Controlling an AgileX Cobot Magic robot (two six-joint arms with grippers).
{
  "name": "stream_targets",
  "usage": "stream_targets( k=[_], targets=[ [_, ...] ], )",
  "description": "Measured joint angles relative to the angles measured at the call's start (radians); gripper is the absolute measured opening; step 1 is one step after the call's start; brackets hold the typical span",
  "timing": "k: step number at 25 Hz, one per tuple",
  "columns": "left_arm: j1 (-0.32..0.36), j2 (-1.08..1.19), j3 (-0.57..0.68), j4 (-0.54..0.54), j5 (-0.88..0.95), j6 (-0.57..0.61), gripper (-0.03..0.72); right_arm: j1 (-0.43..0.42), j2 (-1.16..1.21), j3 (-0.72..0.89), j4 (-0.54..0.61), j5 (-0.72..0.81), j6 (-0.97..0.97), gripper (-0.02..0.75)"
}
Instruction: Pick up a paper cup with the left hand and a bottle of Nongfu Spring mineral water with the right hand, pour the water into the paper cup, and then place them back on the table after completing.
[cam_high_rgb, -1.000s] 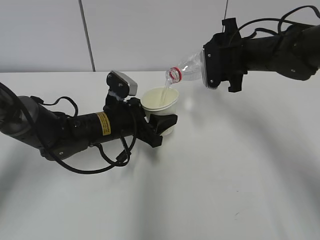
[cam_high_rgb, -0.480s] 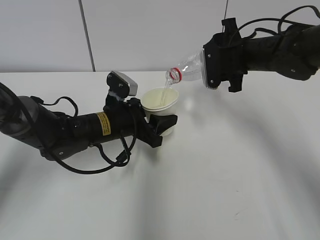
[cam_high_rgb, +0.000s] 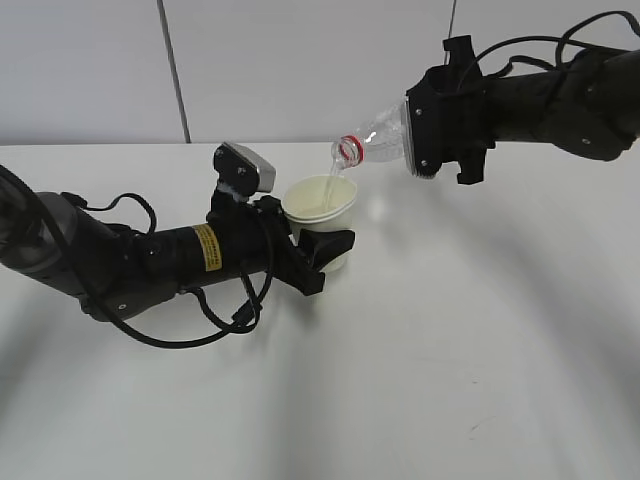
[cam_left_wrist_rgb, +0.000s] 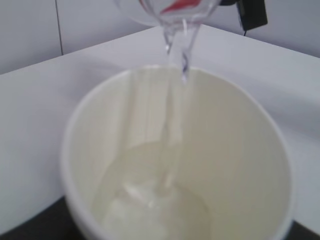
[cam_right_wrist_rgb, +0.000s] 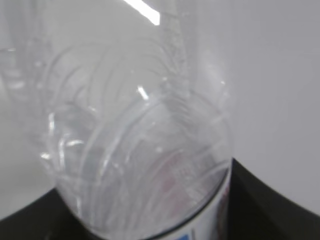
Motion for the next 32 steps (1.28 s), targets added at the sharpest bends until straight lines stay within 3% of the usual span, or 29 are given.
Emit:
stream_targets(
  k=[13,32],
  targets=[
    [0.0,0.0,0.0,0.0,0.001,0.0,0.402,0.0,0.0,0.0,0.0,0.0,0.004,0.446],
    [0.0,0.0,0.0,-0.021,0.001,0.0,0.402,0.0,0.0,0.0,0.002,0.023,0.235,0.446]
  ],
)
